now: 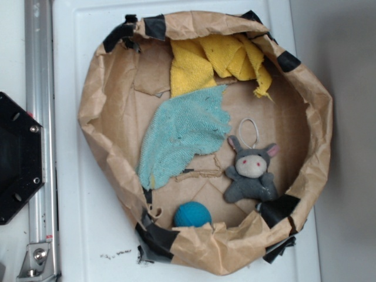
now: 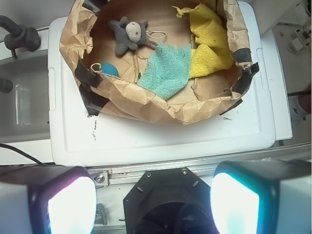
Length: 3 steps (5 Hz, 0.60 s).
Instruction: Grab the gray animal.
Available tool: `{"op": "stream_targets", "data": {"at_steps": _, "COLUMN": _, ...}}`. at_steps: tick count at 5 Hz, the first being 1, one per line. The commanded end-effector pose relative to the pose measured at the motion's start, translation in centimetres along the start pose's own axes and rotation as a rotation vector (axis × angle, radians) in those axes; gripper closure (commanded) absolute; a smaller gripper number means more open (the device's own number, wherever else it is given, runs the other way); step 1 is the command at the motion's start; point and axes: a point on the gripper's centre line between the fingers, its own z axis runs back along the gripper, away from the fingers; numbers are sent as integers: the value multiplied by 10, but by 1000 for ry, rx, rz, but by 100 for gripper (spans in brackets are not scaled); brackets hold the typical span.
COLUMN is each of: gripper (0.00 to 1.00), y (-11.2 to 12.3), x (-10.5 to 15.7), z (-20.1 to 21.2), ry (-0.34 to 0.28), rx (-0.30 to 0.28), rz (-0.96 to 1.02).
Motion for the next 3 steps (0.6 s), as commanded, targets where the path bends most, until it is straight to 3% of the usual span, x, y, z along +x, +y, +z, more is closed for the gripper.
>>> {"op": "stream_targets", "data": {"at_steps": 1, "gripper": 0, "y": 0, "x": 0, "z": 0, "ry": 0, "rx": 0, "rz": 0}}
{"op": "stream_targets", "data": {"at_steps": 2, "gripper": 0, "y": -8, "x": 47, "z": -29, "ry": -102, "rx": -17, "rz": -63}}
{"op": "stream_targets", "data": {"at_steps": 3, "gripper": 0, "y": -7, "x": 72, "z": -58, "ry": 29, "rx": -133, "rz": 84}}
